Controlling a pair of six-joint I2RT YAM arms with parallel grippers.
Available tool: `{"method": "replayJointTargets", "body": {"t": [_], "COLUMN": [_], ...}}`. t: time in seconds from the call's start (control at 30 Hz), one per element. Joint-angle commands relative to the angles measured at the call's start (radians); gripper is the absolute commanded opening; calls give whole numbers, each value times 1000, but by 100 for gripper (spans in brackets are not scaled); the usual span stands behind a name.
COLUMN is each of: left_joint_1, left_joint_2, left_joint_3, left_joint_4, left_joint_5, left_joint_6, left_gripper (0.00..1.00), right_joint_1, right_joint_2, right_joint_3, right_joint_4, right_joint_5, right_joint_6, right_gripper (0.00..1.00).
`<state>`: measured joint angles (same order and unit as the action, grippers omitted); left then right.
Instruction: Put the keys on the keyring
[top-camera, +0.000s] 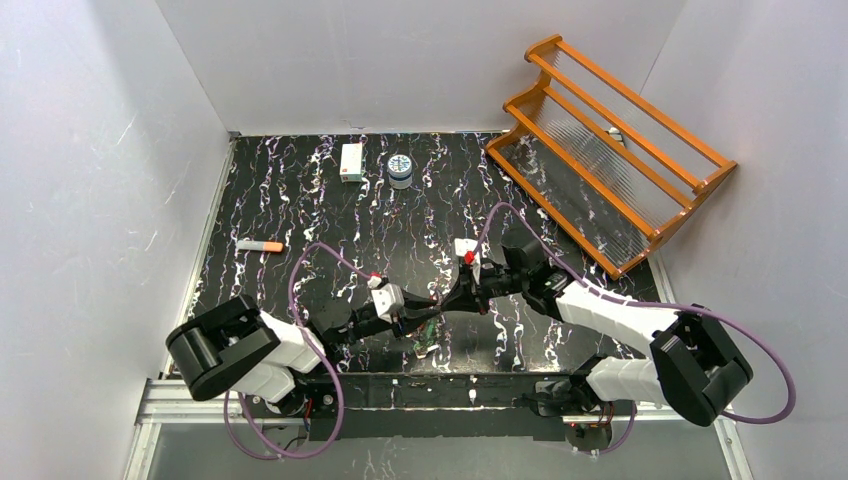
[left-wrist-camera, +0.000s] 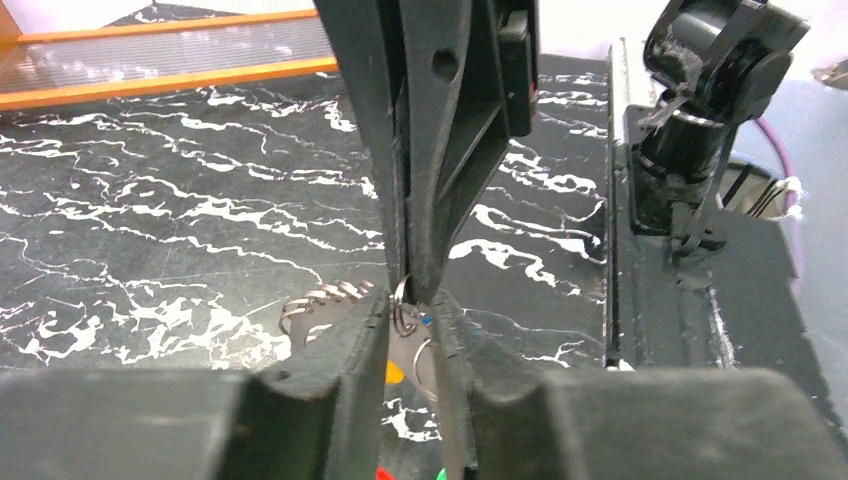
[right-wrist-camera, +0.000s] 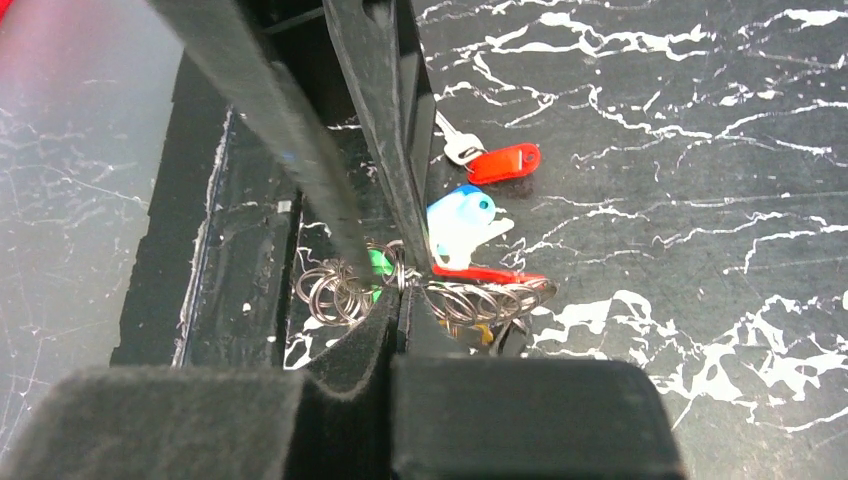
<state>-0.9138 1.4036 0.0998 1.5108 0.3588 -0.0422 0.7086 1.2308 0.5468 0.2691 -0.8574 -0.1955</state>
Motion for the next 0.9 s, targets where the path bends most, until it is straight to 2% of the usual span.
{"method": "replayJointTargets", "body": {"t": [0.0,0.17,0.5,0.73,0.87], "left_joint_1": [-4,-4,-4,-4,-4], "left_joint_2": [-88,-215,-398,-383,-339], "left_joint_3": [-9,15,95,130,145], "left_joint_4": [144,-90,-592,-694,-713], "left_joint_5": [17,20,-6,35,74], "left_joint_6": [77,167,339,374,377], "left_gripper": [27,34,35,36,35], "right_joint_1": [8,10,81,182,204], "right_joint_2": [-19,-31,56,127,130], "right_joint_3": [78,120,278,339,349], "right_joint_4": [-163,-311,-596,-676,-658], "right_joint_5": [59,107,303,425,419], "right_joint_6": [-83,-142,-244,-257,-254], "right_gripper": [1,1,1,1,1]}}
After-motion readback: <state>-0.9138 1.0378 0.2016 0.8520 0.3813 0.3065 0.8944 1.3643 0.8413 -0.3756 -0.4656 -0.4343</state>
